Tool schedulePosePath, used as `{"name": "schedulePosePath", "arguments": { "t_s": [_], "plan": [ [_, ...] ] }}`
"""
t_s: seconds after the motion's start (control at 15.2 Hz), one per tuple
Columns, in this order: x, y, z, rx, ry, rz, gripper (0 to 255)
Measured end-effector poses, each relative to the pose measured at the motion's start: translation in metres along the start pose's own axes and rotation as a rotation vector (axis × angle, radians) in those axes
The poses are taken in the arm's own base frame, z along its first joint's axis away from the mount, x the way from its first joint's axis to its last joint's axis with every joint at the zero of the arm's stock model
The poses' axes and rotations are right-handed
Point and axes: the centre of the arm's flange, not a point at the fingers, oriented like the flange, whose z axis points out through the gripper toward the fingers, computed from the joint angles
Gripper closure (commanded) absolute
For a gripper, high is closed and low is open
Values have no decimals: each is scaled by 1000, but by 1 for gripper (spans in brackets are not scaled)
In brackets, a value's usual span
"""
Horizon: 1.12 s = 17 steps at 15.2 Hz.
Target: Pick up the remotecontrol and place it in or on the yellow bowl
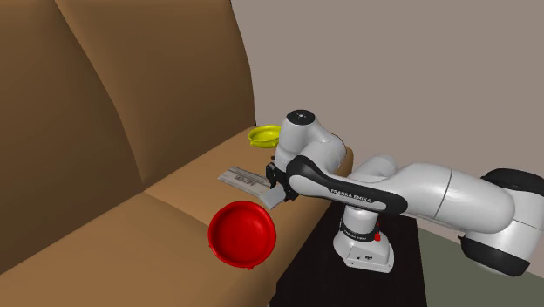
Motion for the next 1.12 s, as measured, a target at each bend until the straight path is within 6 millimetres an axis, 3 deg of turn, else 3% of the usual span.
{"name": "schedulePosePath", "arguments": {
  "t_s": [1.12],
  "plan": [
    [8, -24, -86, 0, 0, 0, 255]
  ]
}}
